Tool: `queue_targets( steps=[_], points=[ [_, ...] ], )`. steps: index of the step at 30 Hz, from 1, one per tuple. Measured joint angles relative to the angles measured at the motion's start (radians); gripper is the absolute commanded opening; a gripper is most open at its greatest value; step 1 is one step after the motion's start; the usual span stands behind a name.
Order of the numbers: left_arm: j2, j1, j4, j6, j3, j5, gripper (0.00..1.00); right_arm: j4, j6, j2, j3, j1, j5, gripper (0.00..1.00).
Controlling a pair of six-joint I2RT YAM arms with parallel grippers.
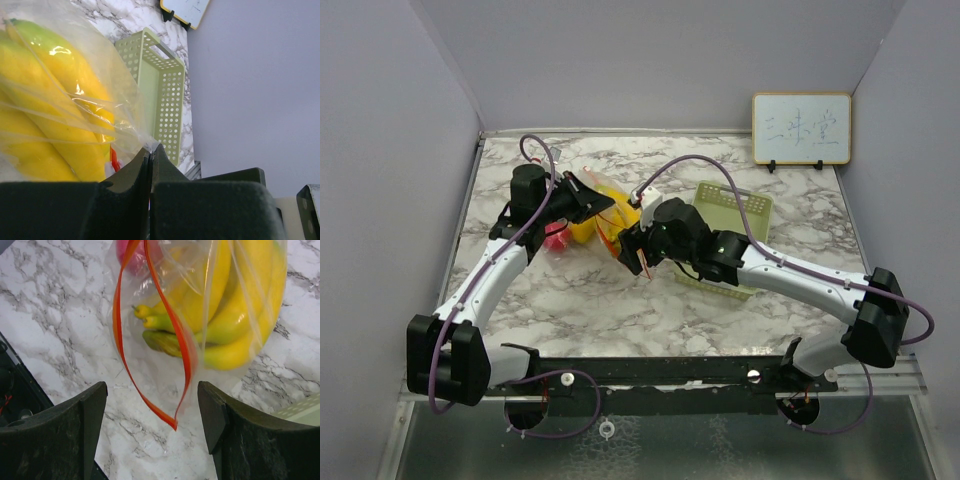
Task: Place the food in the zip-top bag and seal the zipper
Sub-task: Pick up the zipper food storage bag at the center of the board, then adjust the zipper food storage bag at the center of the board.
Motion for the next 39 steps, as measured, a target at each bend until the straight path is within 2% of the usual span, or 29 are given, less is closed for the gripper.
queue_targets(
  steps=[5, 6, 8, 15, 24, 26, 29, 31, 32, 33, 35, 37, 39],
  points=[
    [0.0, -0.011, 0.008, -0.019, 0.0, -0.014, 0.0, 0.011, -0.027, 0.018, 0.014, 0.027, 0.079, 0.76],
    [0.0, -0.011, 0.011, -0.021, 0.0, -0.016, 0.0, 0.014, -0.033, 0.018, 0.014, 0.032, 0.093, 0.81],
    [0.0, -0.011, 0.016, -0.023, 0.0, -0.023, 0.0, 0.017, -0.045, 0.018, 0.014, 0.037, 0.119, 0.99],
    [0.001, -0.025, 0.035, -0.037, 0.0, -0.031, 0.0, 0.035, -0.111, 0.056, 0.072, 0.042, 0.163, 1.0],
    [0.004, -0.035, 0.045, -0.041, 0.0, -0.031, 0.0, 0.042, -0.164, 0.196, 0.221, 0.044, 0.2, 1.0],
    [0.004, -0.035, 0.044, -0.041, 0.0, -0.031, 0.0, 0.032, -0.159, 0.216, 0.226, 0.044, 0.216, 0.97],
    [0.004, -0.035, 0.045, -0.041, 0.0, -0.031, 0.0, 0.021, -0.146, 0.218, 0.211, 0.044, 0.249, 0.89],
    [0.004, -0.035, 0.045, -0.041, 0.0, -0.031, 0.0, 0.021, -0.134, 0.211, 0.19, 0.044, 0.272, 0.79],
    [0.004, -0.035, 0.044, -0.041, 0.0, -0.031, 0.0, 0.021, -0.127, 0.204, 0.17, 0.044, 0.286, 0.7],
    [0.004, -0.035, 0.044, -0.042, 0.0, -0.031, 0.0, 0.021, -0.121, 0.195, 0.151, 0.044, 0.298, 0.55],
    [0.004, -0.035, 0.044, -0.042, 0.0, -0.031, 0.0, 0.021, -0.111, 0.173, 0.109, 0.044, 0.325, 0.17],
    [0.004, -0.037, 0.044, -0.043, 0.0, -0.031, 0.0, 0.027, -0.106, 0.154, 0.079, 0.044, 0.35, 0.03],
    [0.004, -0.037, 0.044, -0.045, 0.001, -0.03, 0.0, 0.035, -0.113, 0.137, 0.061, 0.044, 0.365, 0.02]
  ],
)
